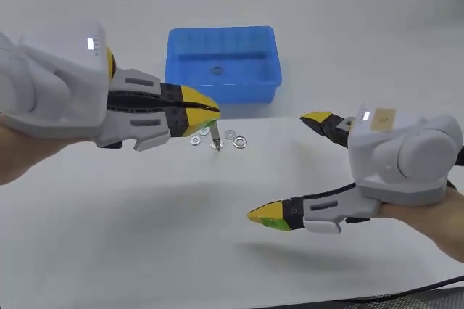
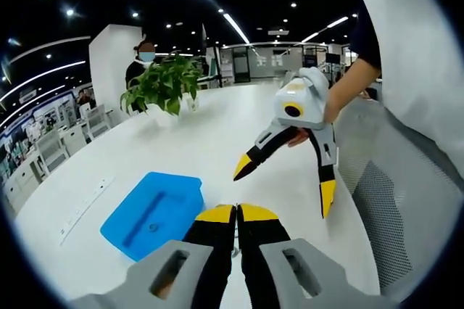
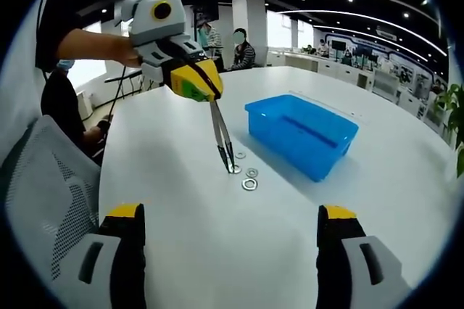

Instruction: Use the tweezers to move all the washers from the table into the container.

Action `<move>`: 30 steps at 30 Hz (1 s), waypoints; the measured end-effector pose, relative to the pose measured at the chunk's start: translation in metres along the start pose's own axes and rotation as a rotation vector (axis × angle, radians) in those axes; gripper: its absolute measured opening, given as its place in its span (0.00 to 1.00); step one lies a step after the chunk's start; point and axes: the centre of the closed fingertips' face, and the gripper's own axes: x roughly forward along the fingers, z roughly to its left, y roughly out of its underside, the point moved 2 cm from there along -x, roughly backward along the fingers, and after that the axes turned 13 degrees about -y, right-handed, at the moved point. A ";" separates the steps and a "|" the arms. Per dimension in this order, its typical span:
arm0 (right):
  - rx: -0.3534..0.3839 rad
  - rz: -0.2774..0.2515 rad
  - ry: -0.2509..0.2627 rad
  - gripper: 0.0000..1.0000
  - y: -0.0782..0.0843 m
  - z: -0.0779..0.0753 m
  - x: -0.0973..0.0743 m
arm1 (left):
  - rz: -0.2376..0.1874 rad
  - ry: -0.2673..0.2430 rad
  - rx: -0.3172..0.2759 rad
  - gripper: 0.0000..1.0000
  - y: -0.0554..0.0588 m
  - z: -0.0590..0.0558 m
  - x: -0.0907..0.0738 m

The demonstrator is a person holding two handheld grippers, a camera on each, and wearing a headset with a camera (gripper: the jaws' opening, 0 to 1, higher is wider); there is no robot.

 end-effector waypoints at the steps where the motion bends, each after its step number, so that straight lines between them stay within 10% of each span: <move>1: -0.002 0.003 -0.004 0.99 0.000 0.000 0.001 | 0.001 -0.002 -0.001 0.04 0.000 0.001 0.000; 12: -0.108 0.070 -0.153 0.71 -0.021 -0.003 0.029 | 0.107 0.049 -0.004 0.04 0.002 0.005 -0.003; 30: -0.235 0.084 -0.299 0.30 -0.047 -0.003 0.068 | 0.146 0.097 0.010 0.04 -0.004 -0.001 0.004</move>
